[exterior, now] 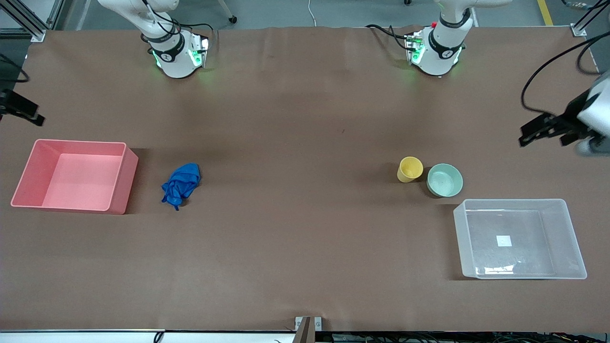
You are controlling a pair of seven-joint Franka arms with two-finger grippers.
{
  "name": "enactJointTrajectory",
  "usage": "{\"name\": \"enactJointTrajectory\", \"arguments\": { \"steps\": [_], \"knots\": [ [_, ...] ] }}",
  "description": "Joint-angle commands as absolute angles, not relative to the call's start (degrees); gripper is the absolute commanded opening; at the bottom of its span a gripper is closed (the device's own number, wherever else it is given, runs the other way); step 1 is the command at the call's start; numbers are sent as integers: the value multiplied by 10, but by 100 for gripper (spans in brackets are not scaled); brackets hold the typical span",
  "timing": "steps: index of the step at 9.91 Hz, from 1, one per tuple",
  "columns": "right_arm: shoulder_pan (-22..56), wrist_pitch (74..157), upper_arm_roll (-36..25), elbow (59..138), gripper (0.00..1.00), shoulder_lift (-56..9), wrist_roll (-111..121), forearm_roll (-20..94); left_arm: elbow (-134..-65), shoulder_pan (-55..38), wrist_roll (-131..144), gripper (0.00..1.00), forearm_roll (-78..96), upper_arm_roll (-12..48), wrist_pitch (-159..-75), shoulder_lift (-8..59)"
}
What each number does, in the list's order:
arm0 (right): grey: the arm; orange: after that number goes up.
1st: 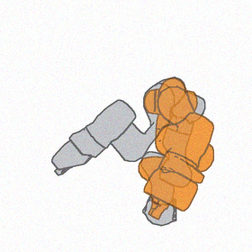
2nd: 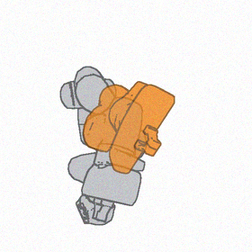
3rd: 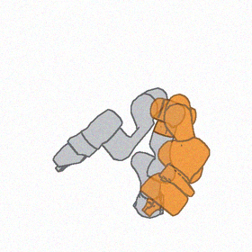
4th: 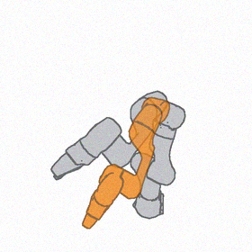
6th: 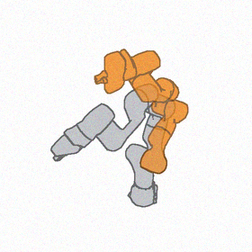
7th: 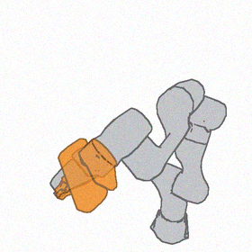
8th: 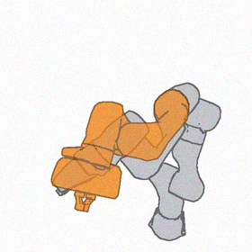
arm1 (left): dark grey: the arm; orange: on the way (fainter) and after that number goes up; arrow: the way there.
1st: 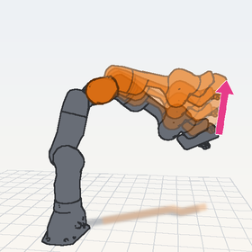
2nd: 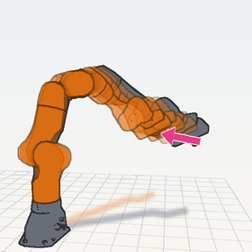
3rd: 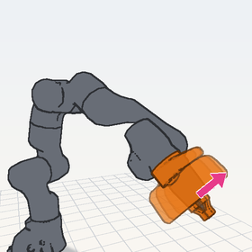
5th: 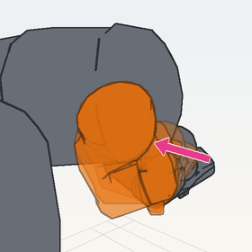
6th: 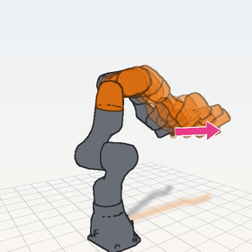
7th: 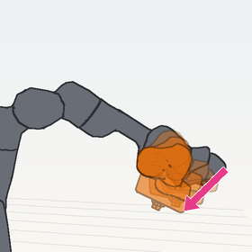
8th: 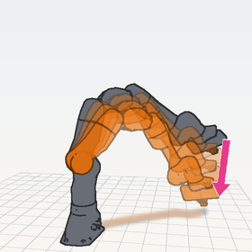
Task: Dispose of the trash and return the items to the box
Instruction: 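Reach the right gripper toward the blue cloth while the left gripper reaches the bowl, then grasp the blue cloth with the right gripper while the left gripper grasps the bowl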
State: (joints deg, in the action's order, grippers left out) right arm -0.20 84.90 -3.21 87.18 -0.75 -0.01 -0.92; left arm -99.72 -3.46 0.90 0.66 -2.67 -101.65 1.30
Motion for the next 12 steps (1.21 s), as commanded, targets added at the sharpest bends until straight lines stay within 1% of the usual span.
{"name": "enactJointTrajectory", "arguments": {
  "steps": [1, 2, 4, 6, 8, 9, 11, 12],
  "knots": [
    [55, 911, -33, 947, 100, -42, -13, -11, -1128, -38, 9, 100, 6, -27, -1133, 11],
    [61, 971, -33, 991, 100, -56, -13, -11, -1175, -36, 6, 99, 7, -27, -1203, 31],
    [71, 1168, -33, 1116, 100, -86, -13, -10, -1225, -39, 4, 98, 7, -27, -1312, 90],
    [72, 1306, -33, 1191, 100, -137, -23, -9, -1227, -36, -13, 98, 7, -26, -1345, 148],
    [78, 1434, -32, 1245, 100, -179, -23, -9, -1228, -40, -26, 98, 6, -25, -1361, 183],
    [83, 1472, -32, 1254, 100, -201, -24, -9, -1229, -39, -29, 98, 7, -21, -1385, 202],
    [95, 1492, -31, 1254, 100, -225, -25, -8, -1234, -38, -29, 98, 8, -5, -1440, 235],
    [97, 1498, -30, 1256, 100, -233, -25, -4, -1235, -38, -28, 88, 8, -4, -1451, 240]
  ]
}}
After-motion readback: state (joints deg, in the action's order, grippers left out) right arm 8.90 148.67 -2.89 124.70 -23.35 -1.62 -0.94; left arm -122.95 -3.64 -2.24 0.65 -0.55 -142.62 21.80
